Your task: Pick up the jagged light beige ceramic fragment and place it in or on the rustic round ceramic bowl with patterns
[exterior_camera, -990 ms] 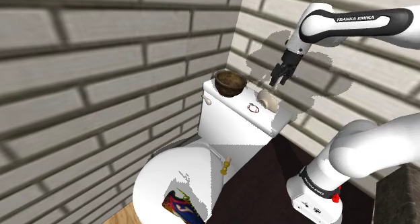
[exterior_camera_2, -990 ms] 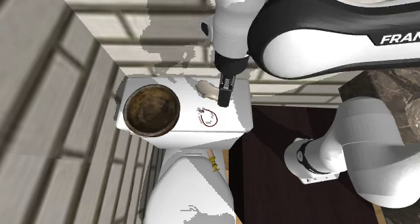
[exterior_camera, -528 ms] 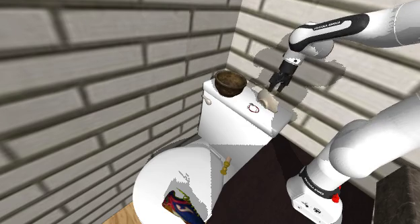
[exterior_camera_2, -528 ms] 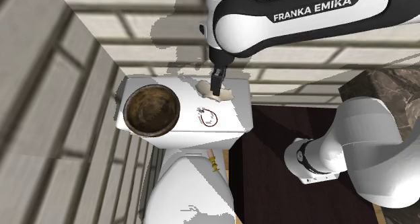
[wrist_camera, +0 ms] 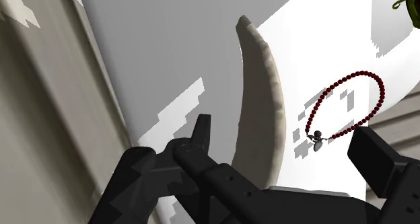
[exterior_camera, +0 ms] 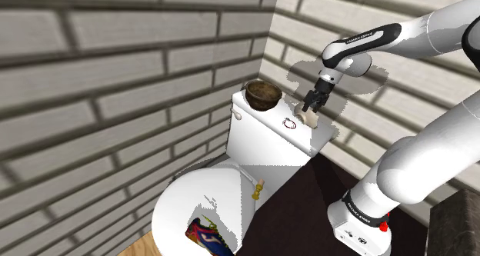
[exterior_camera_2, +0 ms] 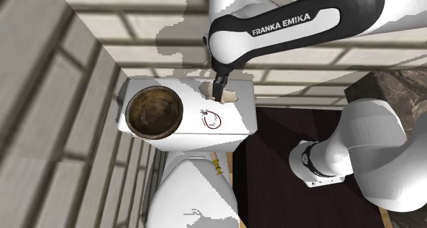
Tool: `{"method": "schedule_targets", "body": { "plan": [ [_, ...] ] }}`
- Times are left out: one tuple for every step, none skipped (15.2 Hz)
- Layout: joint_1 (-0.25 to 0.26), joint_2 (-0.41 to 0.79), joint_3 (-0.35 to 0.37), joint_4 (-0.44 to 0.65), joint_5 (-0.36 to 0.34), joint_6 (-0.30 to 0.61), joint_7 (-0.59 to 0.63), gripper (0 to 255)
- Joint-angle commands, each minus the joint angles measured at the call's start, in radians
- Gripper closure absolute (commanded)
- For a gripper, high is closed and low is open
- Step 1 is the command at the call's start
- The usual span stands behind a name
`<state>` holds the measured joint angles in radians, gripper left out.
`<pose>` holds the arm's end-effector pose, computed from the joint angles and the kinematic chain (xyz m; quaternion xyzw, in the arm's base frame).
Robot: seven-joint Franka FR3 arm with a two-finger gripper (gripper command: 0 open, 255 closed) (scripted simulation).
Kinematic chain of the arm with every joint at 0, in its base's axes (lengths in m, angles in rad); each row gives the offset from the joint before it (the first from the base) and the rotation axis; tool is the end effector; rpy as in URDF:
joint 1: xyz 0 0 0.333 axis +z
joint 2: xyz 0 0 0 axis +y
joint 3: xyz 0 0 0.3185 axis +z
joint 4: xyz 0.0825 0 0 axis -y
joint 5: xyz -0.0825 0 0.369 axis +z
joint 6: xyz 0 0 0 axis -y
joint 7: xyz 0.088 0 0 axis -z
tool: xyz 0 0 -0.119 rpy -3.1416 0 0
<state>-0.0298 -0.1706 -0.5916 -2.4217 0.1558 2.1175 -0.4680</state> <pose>0.3622 -0.2472 0.3520 -0.9839 0.1142 0.0143 0.1370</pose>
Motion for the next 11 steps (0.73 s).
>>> {"method": "schedule_targets", "body": {
  "plan": [
    [0.003, 0.008, 0.000, -0.017, 0.008, 0.024, -0.005, 0],
    [0.003, 0.008, 0.000, -0.018, 0.008, 0.024, -0.005, 0],
    [0.003, 0.008, 0.000, -0.017, 0.008, 0.024, -0.005, 0],
    [0.003, 0.008, 0.000, -0.017, 0.008, 0.024, -0.005, 0],
    [0.003, 0.008, 0.000, -0.017, 0.008, 0.024, -0.005, 0],
    [0.003, 0.008, 0.000, -0.017, 0.008, 0.024, -0.005, 0],
    [0.003, 0.008, 0.000, -0.017, 0.008, 0.024, -0.005, 0],
    [0.003, 0.008, 0.000, -0.017, 0.008, 0.024, -0.005, 0],
    [0.003, 0.008, 0.000, -0.017, 0.008, 0.024, -0.005, 255],
    [0.003, 0.008, 0.000, -0.017, 0.008, 0.024, -0.005, 255],
    [0.003, 0.008, 0.000, -0.017, 0.008, 0.024, -0.005, 255]
  ]
}}
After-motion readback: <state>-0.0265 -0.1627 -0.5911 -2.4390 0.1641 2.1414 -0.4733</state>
